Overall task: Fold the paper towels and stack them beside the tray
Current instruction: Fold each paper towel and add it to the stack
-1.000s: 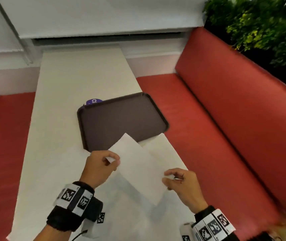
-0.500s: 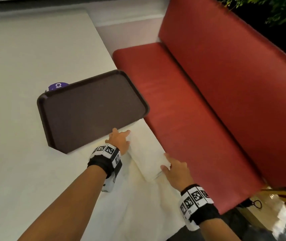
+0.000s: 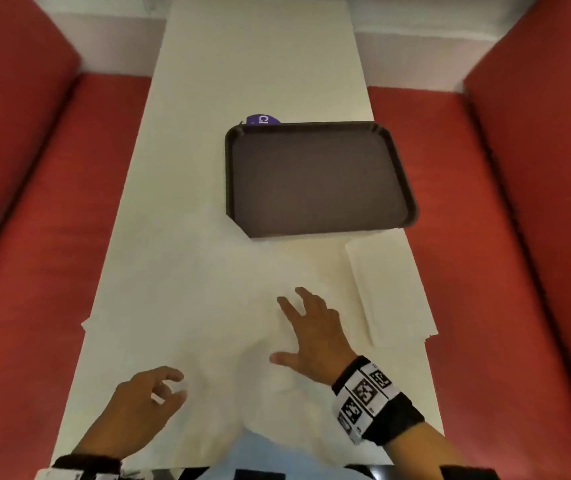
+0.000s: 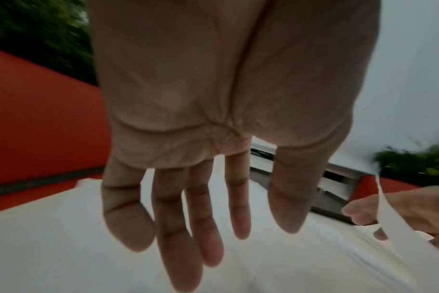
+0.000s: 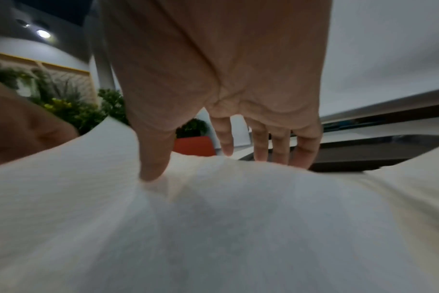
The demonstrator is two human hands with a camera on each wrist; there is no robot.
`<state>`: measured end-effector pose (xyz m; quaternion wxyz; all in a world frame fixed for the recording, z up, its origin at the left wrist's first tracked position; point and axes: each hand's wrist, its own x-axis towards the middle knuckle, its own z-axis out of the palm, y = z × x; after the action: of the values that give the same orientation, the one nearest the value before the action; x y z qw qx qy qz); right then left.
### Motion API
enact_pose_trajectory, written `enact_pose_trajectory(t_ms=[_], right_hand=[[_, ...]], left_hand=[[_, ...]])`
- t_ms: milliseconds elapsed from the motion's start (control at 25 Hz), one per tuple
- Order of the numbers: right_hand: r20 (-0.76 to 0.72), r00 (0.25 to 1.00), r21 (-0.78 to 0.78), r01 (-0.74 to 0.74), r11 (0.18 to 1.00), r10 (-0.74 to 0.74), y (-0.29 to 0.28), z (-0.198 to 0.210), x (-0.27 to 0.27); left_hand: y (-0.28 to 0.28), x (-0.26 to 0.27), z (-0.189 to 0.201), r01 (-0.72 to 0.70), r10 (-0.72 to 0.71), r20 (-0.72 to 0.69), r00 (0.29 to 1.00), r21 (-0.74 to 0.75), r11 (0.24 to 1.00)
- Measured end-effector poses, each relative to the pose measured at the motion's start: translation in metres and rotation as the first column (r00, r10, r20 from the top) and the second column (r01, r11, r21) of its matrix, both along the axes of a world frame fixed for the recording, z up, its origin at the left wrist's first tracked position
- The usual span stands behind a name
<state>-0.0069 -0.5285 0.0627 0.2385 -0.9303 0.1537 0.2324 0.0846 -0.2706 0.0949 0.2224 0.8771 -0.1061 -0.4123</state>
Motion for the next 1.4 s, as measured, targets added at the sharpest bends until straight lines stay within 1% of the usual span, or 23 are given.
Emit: enact_pose_trajectory(t_ms=[80,120,200,280,360,440,520,600,680,760,800,840,920,960,1000,1040,1120,1200,1240,1280,1320,1360,1400], right_hand=[[-0.099,0.983,-0.07,-0.16,0.985,0.153,0.012,-0.006,0.015],[-0.112,0.974,-0.075,-0.208,0.975,0.199,0.018,-0.007,0.017],[-0.031,0.975,-0.009,-0.219,0.976,0.219,0.025,-0.009,0.013],[0.146,0.969,0.069,-0.21,0.975,0.199,0.036,-0.006,0.01],[0.302,0.945,0.112,-0.167,0.98,0.126,0.043,0.001,0.01],[0.44,0.897,0.146,-0.033,0.989,-0.035,0.042,0.019,0.016],[0.52,0.822,0.198,0.148,0.969,-0.232,0.032,0.05,0.029],[0.581,0.728,0.276,0.246,0.929,-0.365,0.019,0.085,0.041],[0.635,0.68,0.304,0.217,0.928,-0.367,0.009,0.115,0.051],[0.65,0.695,0.282,0.155,0.947,-0.308,0.001,0.137,0.058],[0.635,0.723,0.282,0.111,0.953,-0.272,-0.002,0.146,0.061],[0.615,0.757,0.272,0.062,0.96,-0.223,-0.004,0.153,0.065],[0.587,0.799,0.232,-0.013,0.973,-0.129,-0.01,0.169,0.07],[0.578,0.811,0.218,-0.046,0.975,-0.091,-0.011,0.177,0.072],[0.582,0.811,0.202,-0.082,0.976,-0.052,-0.012,0.183,0.074],[0.598,0.801,0.194,-0.101,0.976,-0.036,-0.013,0.189,0.075],[0.625,0.775,0.242,-0.079,0.967,-0.093,-0.022,0.198,0.071],[0.66,0.718,0.312,0.007,0.95,-0.222,-0.041,0.2,0.058],[0.672,0.662,0.378,0.078,0.922,-0.331,-0.054,0.196,0.045],[0.653,0.584,0.496,0.152,0.855,-0.482,-0.065,0.189,0.028],[0.565,0.503,0.655,0.21,0.726,-0.655,-0.075,0.178,0.01],[0.402,0.451,0.809,0.234,0.54,-0.797,-0.078,0.162,-0.007],[0.221,0.457,0.902,0.239,0.358,-0.862,-0.075,0.144,-0.02]], left_hand=[[0.038,-0.015,-0.011,-0.054,0.055,-0.041,0.998,0.022,0.998],[0.053,-0.019,-0.015,-0.084,0.084,-0.04,0.996,0.004,0.996],[0.072,-0.021,-0.018,-0.132,0.132,-0.016,0.991,-0.023,0.991],[0.089,-0.016,-0.018,-0.193,0.193,-0.007,0.981,-0.052,0.98],[0.102,-0.009,-0.017,-0.229,0.229,-0.012,0.973,-0.092,0.969],[0.108,-0.003,-0.014,-0.241,0.241,-0.014,0.97,-0.136,0.961],[0.105,0.004,-0.009,-0.252,0.261,0.007,0.965,-0.229,0.94],[0.088,0.016,0.001,-0.225,0.259,0.045,0.965,-0.37,0.902],[0.06,0.032,0.019,-0.161,0.225,0.055,0.973,-0.537,0.828],[0.03,0.052,0.042,-0.091,0.209,0.096,0.973,-0.674,0.733],[0.014,0.063,0.056,-0.039,0.186,0.13,0.974,-0.71,0.703],[0.0,0.074,0.069,0.017,0.141,0.158,0.977,-0.721,0.693],[-0.031,0.092,0.098,0.182,-0.053,0.215,0.975,-0.645,0.742],[-0.046,0.097,0.108,0.273,-0.173,0.223,0.959,-0.582,0.766],[-0.059,0.1,0.115,0.348,-0.269,0.222,0.937,-0.54,0.766],[-0.069,0.101,0.12,0.396,-0.326,0.225,0.918,-0.528,0.751],[-0.084,0.101,0.124,0.385,-0.337,0.195,0.921,-0.592,0.708],[-0.091,0.101,0.124,0.26,-0.282,0.084,0.956,-0.691,0.675],[-0.094,0.101,0.123,0.167,-0.24,0.006,0.971,-0.736,0.656],[-0.096,0.1,0.124,0.07,-0.188,-0.066,0.98,-0.768,0.637],[-0.099,0.1,0.124,-0.023,-0.129,-0.13,0.983,-0.786,0.618],[-0.102,0.1,0.124,-0.106,-0.074,-0.185,0.98,-0.798,0.594],[-0.105,0.101,0.123,-0.169,-0.034,-0.228,0.973,-0.804,0.57]])
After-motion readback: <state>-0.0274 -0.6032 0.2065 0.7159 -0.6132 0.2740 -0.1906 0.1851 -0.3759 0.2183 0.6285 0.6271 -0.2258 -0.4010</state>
